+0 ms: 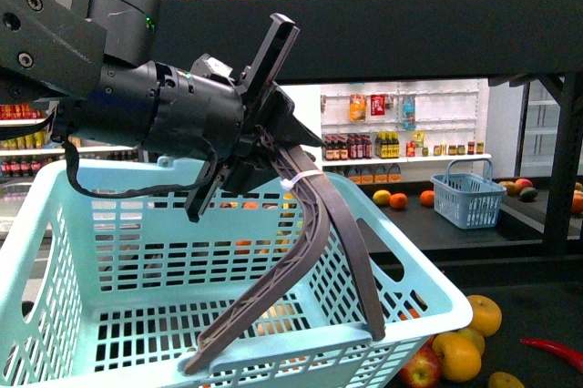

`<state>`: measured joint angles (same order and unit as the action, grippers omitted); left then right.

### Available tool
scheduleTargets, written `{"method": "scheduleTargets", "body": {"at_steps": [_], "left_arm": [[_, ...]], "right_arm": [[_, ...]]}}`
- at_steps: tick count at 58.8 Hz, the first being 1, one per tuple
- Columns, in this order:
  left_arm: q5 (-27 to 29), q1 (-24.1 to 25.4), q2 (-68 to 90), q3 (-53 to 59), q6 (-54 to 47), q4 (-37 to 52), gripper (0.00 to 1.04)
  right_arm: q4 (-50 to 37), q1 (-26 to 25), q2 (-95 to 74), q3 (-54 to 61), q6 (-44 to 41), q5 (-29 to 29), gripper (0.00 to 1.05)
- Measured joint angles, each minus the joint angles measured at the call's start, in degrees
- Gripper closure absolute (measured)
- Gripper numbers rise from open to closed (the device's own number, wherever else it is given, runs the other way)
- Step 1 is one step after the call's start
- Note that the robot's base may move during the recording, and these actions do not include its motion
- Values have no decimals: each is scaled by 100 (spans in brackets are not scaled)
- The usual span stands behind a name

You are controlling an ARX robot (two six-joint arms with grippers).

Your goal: Pick lemon from shelf

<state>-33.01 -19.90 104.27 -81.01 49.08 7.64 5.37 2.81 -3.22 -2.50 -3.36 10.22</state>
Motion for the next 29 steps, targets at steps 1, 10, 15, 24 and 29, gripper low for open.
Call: {"method": "scheduleTargets", "body": {"at_steps": [1,10,15,24,29], "left_arm": [[0,-2,0,0,-7,0,91],[11,0,0,0,-4,0,91],[20,0,0,0,-9,0,91],[33,7,2,0,-11,0,91],[28,7,2,0,-20,0,91]], "right_arm": [[236,42,-278,-96,-149,402,7],[157,-651,-1974,-444,-190,-39,7],[-527,-1250,-3373,-876,-157,-697,7],[-1897,-1762,-6113,-1845,-199,-1419,7],[-2304,-1764,-7600,-2553,-232,-1631,7]]}}
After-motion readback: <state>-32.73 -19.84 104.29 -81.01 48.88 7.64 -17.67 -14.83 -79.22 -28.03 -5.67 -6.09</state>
